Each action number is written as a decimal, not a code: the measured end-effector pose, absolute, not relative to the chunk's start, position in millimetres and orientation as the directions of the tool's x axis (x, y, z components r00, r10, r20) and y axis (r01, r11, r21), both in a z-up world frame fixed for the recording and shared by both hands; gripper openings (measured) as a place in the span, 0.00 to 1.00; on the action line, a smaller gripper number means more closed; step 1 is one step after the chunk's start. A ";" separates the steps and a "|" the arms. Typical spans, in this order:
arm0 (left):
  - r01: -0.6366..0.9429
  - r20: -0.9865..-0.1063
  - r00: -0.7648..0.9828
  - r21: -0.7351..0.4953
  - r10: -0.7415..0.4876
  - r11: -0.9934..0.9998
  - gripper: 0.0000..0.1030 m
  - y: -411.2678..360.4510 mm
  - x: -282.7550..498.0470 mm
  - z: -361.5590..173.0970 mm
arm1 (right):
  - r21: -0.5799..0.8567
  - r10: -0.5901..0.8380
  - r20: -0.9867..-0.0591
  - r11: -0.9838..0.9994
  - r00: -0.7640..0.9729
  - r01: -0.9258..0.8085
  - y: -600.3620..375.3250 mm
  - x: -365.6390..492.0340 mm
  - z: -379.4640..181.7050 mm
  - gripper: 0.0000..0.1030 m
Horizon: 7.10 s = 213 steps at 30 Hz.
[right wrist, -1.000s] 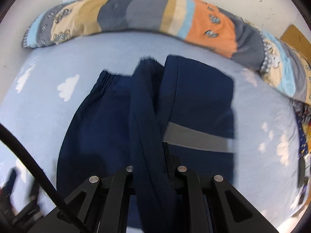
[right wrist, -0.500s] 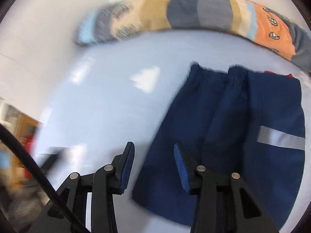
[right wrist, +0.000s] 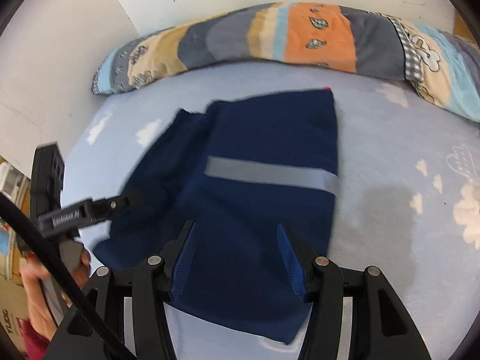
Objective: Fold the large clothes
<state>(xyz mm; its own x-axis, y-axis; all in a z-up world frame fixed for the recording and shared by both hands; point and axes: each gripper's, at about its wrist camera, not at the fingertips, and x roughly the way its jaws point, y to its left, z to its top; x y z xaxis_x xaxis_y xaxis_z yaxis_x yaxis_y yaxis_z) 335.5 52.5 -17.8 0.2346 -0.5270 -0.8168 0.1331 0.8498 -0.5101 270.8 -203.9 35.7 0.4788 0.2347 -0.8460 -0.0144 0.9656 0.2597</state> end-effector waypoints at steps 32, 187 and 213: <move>0.293 -0.732 0.429 -0.442 -0.530 0.848 0.02 52.9 304.5 -8.9 | 0.418 0.267 -0.753 0.900 0.601 0.124 -248.3 274.8 3.8 0.58; 0.055 -0.570 0.821 0.125 0.027 0.991 0.84 47.7 96.2 84.8 | 0.036 0.209 -0.715 0.964 0.667 -0.263 -114.1 76.0 34.8 0.81; 0.001 -0.683 0.291 -0.700 -0.670 0.714 0.94 185.1 374.9 -52.9 | 0.688 0.584 -0.626 0.726 0.517 0.013 -257.2 281.8 -37.9 0.92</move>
<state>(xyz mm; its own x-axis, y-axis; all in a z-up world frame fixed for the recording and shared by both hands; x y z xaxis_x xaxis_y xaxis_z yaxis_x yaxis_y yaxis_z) 374.9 185.1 -52.9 0.2906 -0.6700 -0.6831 0.0010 0.7141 -0.7000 281.8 -257.2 -37.9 0.5175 0.5836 -0.6258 0.0126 0.7260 0.6876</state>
